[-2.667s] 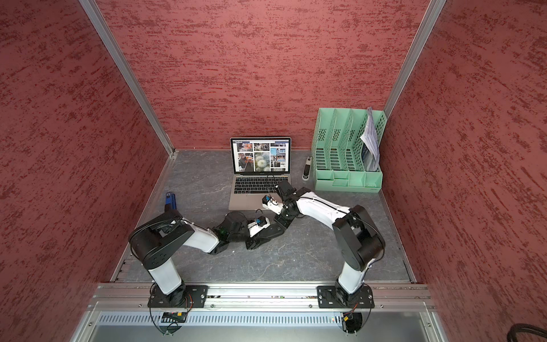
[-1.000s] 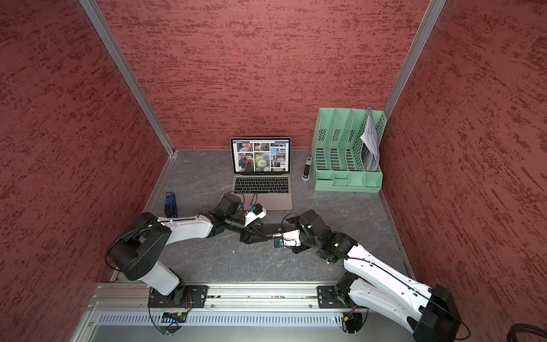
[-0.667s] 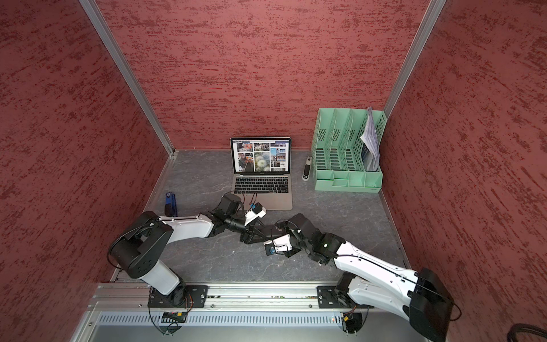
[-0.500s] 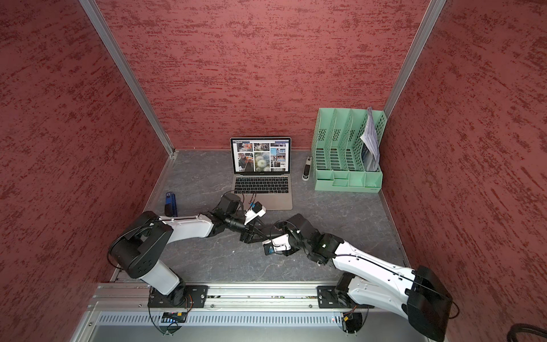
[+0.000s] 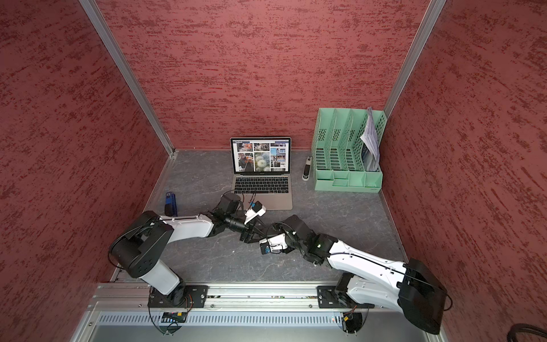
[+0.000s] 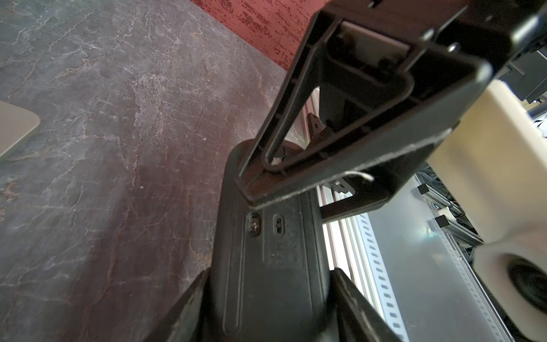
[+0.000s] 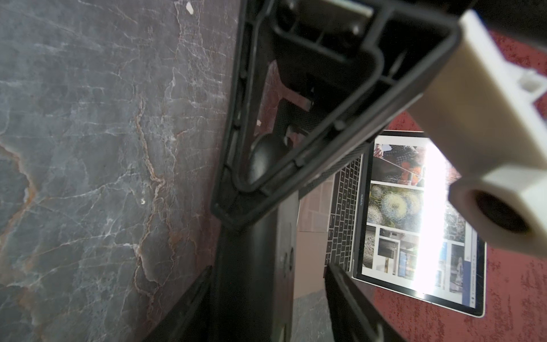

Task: Remove the wireless mouse receiver from the laptop
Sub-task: Pick up the mouse from the center of the board.

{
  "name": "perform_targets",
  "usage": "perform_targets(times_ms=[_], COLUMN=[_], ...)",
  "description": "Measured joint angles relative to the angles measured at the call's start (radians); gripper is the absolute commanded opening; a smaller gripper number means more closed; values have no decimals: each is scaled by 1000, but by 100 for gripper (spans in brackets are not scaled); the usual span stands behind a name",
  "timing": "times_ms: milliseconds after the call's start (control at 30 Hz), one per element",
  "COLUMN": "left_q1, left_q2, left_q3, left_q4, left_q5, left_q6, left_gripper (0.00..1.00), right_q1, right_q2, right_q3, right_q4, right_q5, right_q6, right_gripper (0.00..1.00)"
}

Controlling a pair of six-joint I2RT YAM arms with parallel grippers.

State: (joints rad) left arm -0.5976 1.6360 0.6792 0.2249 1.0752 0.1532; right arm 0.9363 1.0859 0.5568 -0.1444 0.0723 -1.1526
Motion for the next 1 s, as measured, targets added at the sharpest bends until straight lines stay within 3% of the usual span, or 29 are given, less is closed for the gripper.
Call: perform_targets(times_ms=[367,633,733,800,833,1000], left_q1=[4,8,8,8,8,8], left_q2=[0,0,-2,-9,-14,-26], left_q3=[2,2,2,2,2,4], left_q4=[0,-32,-42,-42,-42,-37], left_q5=[4,17,17,19,19,16], left_q6=[-4,-30,-28,-20,-18,-8], left_gripper=[60,63,71,85,99,100], right_q1=[5,14,16,16,16,17], right_q2=[1,9,11,15,16,18], right_q3=[0,0,0,0,0,0], right_q4=[-16,-16,-16,-20,-21,-24], right_q5=[19,26,26,27,27,27], right_q6=[-6,-18,-15,-10,-8,-6], right_gripper=[37,11,6,3,1,0])
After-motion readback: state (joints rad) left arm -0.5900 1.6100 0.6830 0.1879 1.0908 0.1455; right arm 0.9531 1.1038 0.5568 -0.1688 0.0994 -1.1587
